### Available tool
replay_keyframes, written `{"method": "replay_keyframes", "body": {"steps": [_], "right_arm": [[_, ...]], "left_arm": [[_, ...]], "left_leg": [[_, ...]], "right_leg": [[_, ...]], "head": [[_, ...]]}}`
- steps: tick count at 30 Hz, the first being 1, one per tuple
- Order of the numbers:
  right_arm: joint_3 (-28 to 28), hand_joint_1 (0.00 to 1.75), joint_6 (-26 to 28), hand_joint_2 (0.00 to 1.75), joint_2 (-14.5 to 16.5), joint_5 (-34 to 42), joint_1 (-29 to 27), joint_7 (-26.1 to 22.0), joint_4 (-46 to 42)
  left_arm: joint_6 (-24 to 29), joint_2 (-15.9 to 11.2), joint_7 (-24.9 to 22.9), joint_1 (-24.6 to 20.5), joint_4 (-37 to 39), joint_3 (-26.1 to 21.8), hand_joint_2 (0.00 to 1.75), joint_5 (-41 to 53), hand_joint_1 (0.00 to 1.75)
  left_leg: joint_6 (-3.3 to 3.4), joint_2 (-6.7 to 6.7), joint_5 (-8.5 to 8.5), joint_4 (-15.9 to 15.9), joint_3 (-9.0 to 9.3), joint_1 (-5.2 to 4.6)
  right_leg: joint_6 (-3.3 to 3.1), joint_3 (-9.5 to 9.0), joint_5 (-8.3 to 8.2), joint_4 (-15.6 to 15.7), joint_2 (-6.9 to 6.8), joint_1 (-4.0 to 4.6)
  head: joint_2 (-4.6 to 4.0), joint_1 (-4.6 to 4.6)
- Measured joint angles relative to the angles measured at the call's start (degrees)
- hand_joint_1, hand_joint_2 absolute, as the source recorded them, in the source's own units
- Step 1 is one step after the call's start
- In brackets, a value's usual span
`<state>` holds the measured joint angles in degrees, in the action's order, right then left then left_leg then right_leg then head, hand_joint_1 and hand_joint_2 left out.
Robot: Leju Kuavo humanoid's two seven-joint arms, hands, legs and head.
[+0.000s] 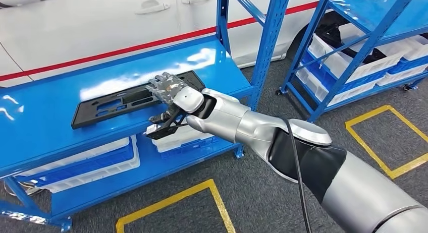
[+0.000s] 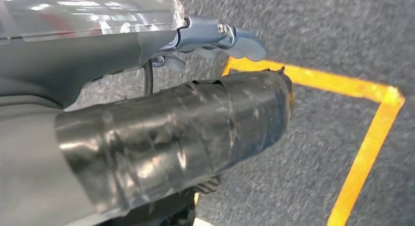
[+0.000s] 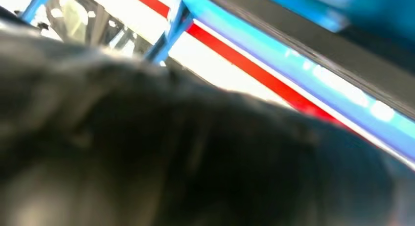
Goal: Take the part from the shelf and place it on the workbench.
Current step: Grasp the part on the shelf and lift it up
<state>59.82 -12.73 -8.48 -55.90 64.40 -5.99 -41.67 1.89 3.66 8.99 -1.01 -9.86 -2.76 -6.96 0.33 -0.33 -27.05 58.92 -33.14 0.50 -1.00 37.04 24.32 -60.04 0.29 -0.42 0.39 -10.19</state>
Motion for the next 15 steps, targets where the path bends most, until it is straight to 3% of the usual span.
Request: {"method": "replay_keyframes", "body": {"steps": [2,5,6,7,8,10,11,12,15], "right_arm": [[0.00,0.00,0.08,0.00,0.00,-0.01,0.09,-0.01,0.01],[0.00,0.00,0.14,0.00,0.20,-0.01,-0.10,-0.13,0.02],[0.00,0.00,0.14,0.00,0.24,-0.01,-0.26,-0.16,0.04],[0.00,0.00,0.15,0.00,0.26,-0.01,-0.39,-0.20,0.07],[0.00,0.00,0.16,0.00,0.27,-0.02,-0.47,-0.25,0.09],[0.00,0.00,0.19,0.00,0.36,-0.03,-0.45,-0.40,0.10],[0.00,0.00,0.21,0.00,0.40,-0.04,-0.41,-0.46,0.10],[0.00,0.00,0.22,0.00,0.46,-0.04,-0.37,-0.52,0.11],[0.00,0.00,0.25,0.00,0.58,-0.05,-0.34,-0.56,0.11]], "left_arm": [[0.01,0.01,-0.01,0.07,0.00,0.01,0.00,0.00,0.00],[-0.01,0.04,-0.01,-0.01,0.00,0.01,0.00,0.02,0.00],[-0.01,0.04,-0.01,0.00,0.00,0.01,0.00,0.03,0.00],[0.00,0.04,-0.01,0.05,0.00,0.01,0.00,0.06,0.00],[0.01,0.03,-0.01,0.11,0.00,0.01,0.00,0.08,0.00],[0.01,0.00,-0.01,0.18,0.00,0.01,0.00,0.13,0.00],[0.01,-0.02,-0.01,0.16,0.00,0.01,0.00,0.16,0.00],[0.01,-0.03,-0.02,0.10,0.00,0.01,0.00,0.20,0.00],[0.01,-0.02,-0.04,0.05,0.00,0.01,0.00,0.29,0.00]], "left_leg": [[-0.61,0.06,-1.36,2.19,-0.73,0.11],[-1.32,0.11,-5.23,12.06,-5.97,0.31],[-1.42,0.11,-5.61,14.59,-7.71,0.33],[-1.42,0.11,-4.76,15.01,-8.47,0.33],[-1.33,0.12,-3.06,13.72,-8.38,0.33],[-0.85,0.11,1.65,6.11,-5.37,0.25],[-0.54,0.09,2.92,2.74,-3.83,0.09],[-0.24,0.08,3.54,0.41,-2.73,-0.07],[0.48,0.07,3.19,-0.93,-1.99,-0.15]], "right_leg": [[-0.60,-0.72,0.08,0.54,0.04,-0.30],[-1.13,-1.49,0.50,0.76,0.04,-0.34],[-1.17,-1.70,0.70,0.74,0.05,-0.31],[-1.15,-1.95,0.92,0.72,0.07,-0.30],[-1.09,-2.26,1.16,0.70,0.08,-0.29],[-0.84,-3.03,1.69,0.71,0.11,-0.28],[-0.63,-3.28,1.90,0.73,0.13,-0.21],[-0.39,-3.43,2.04,0.79,0.13,-0.14],[0.50,-3.56,2.26,1.11,0.09,-0.05]], "head": [[0.00,-0.01],[0.00,0.01],[0.00,0.01],[0.00,0.01],[0.00,0.02],[0.00,0.01],[0.00,0.01],[0.00,0.01],[0.00,0.01]]}}
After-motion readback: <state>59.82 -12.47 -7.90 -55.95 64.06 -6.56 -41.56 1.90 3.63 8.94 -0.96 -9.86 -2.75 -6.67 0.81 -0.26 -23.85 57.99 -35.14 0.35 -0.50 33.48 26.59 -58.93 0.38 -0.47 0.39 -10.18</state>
